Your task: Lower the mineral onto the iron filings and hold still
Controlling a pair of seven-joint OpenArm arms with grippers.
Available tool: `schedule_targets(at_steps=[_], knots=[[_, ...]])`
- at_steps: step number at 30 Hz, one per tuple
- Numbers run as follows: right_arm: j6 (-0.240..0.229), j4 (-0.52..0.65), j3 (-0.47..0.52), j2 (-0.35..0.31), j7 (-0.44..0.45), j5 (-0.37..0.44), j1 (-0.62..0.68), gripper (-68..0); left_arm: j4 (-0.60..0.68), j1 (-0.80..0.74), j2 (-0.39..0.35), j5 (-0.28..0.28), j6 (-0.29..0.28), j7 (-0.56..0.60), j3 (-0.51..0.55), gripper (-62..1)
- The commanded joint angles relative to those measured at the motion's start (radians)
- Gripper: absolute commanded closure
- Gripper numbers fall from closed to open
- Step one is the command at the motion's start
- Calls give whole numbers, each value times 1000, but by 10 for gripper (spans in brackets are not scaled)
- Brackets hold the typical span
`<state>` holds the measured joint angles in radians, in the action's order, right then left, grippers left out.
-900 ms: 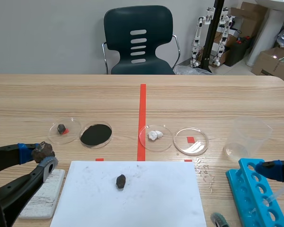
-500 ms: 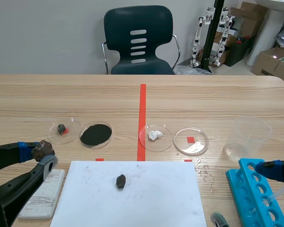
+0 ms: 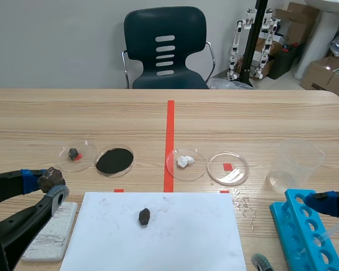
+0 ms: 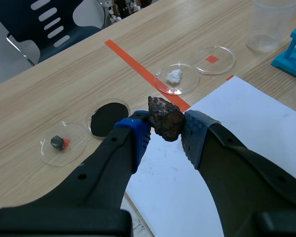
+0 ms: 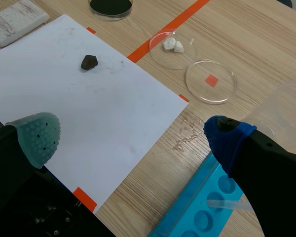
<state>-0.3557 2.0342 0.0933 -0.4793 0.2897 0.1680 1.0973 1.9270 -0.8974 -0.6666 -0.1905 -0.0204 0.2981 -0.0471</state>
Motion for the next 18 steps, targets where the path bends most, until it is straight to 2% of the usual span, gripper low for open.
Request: schedule_targets(at_steps=[1, 3, 6, 11, 15, 18], knots=[[0, 13, 3, -5, 19, 11, 0, -610, 24, 11, 23, -3, 0, 9, -13, -116], [0, 13, 3, -5, 19, 11, 0, -610, 24, 37, 40, -6, -2, -45, -29, -116], [0, 13, 3, -5, 19, 11, 0, -610, 23, 109, 67, -8, -2, -200, -69, -116], [0, 13, 3, -5, 19, 11, 0, -610, 19, 284, 137, -86, 4, -526, -154, -116], [0, 13, 3, -5, 19, 11, 0, -610, -10, 429, 219, -141, 97, -715, -202, -116], [0, 13, 3, -5, 19, 11, 0, -610, -61, 553, 282, -154, 159, -861, -220, -116]])
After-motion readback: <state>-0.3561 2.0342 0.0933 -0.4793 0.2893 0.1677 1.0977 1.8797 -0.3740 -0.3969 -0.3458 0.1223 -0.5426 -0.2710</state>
